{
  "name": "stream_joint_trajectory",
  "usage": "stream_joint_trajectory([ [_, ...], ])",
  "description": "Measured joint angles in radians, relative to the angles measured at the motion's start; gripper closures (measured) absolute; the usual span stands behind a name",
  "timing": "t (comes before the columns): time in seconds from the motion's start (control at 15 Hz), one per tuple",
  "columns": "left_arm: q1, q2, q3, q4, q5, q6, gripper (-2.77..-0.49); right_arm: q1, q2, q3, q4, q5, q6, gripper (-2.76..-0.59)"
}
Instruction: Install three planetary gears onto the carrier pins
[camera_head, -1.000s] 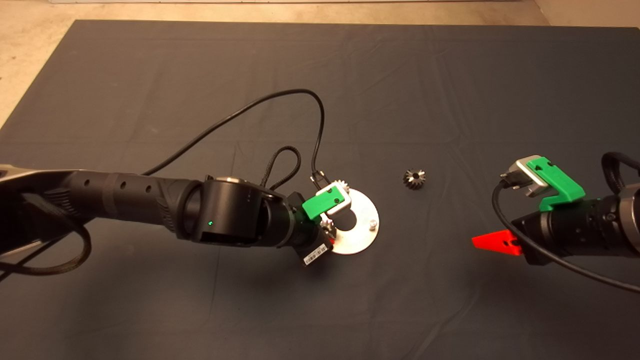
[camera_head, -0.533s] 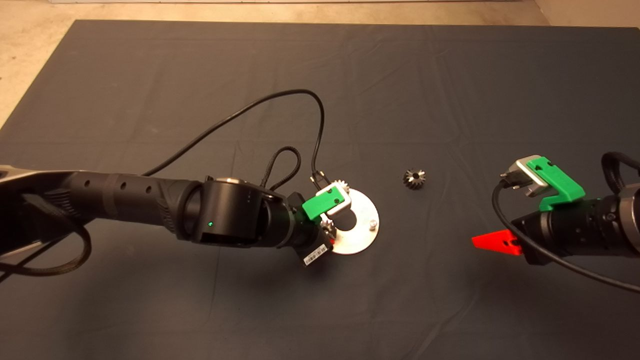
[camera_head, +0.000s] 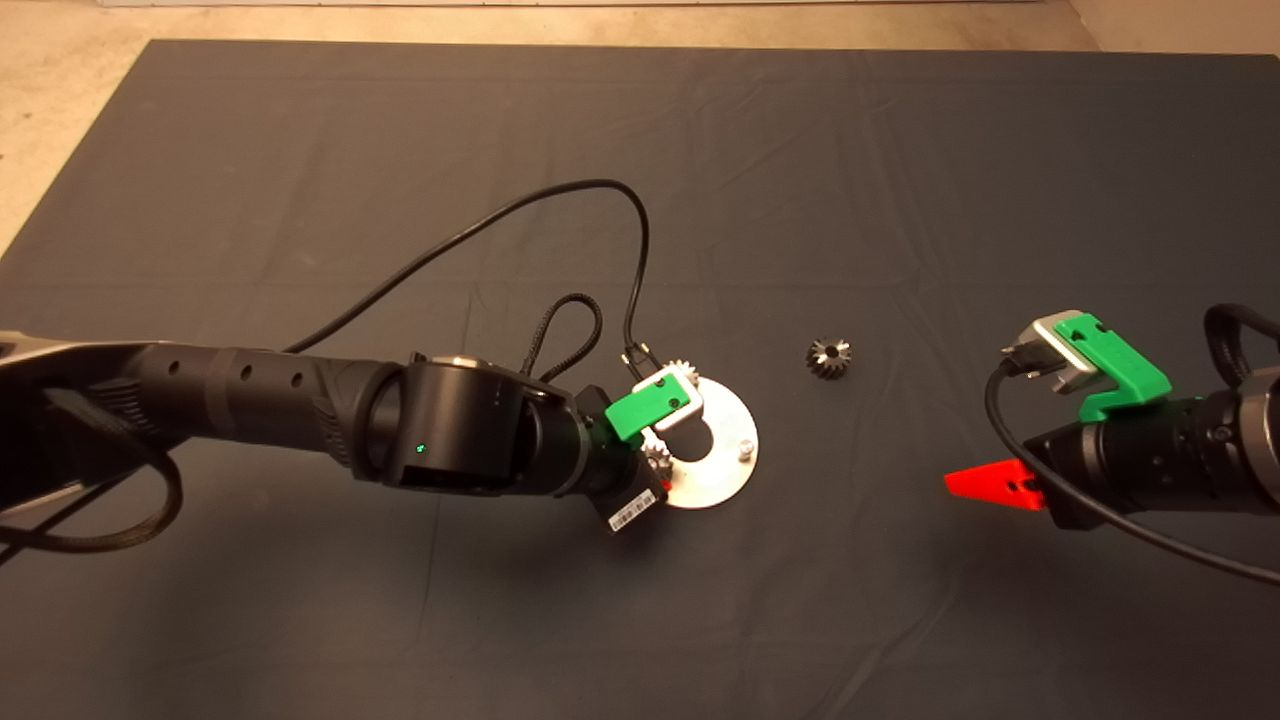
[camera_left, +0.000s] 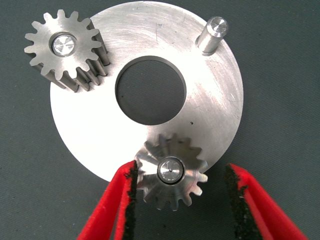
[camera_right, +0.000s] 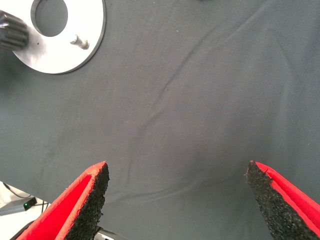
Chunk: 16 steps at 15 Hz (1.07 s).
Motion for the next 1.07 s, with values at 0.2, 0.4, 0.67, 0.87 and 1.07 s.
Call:
stream_joint_trajectory([
  [0.2,0.0,0.0,0.001,0.0,-0.004,0.0,-1.28,0.0,0.0,0.0,0.0,0.0,0.0,-2.05],
  [0.4,0.0,-0.008,0.026,0.001,-0.002,-0.001,-1.37,0.0,0.0,0.0,0.0,0.0,0.0,-2.05],
  [0.67,-0.001,-0.149,0.129,0.0,-0.001,-0.045,-1.5,0.0,-0.001,-0.008,0.0,-0.007,-0.001,-2.05],
  [0.87,-0.009,-0.366,0.154,-0.004,0.018,-0.068,-1.64,-0.004,0.0,-0.012,0.0,-0.012,-0.001,-2.05],
  [1.07,-0.019,-0.52,0.19,-0.084,0.026,-0.112,-1.64,-0.02,0.002,-0.072,0.0,-0.009,-0.026,-2.05],
])
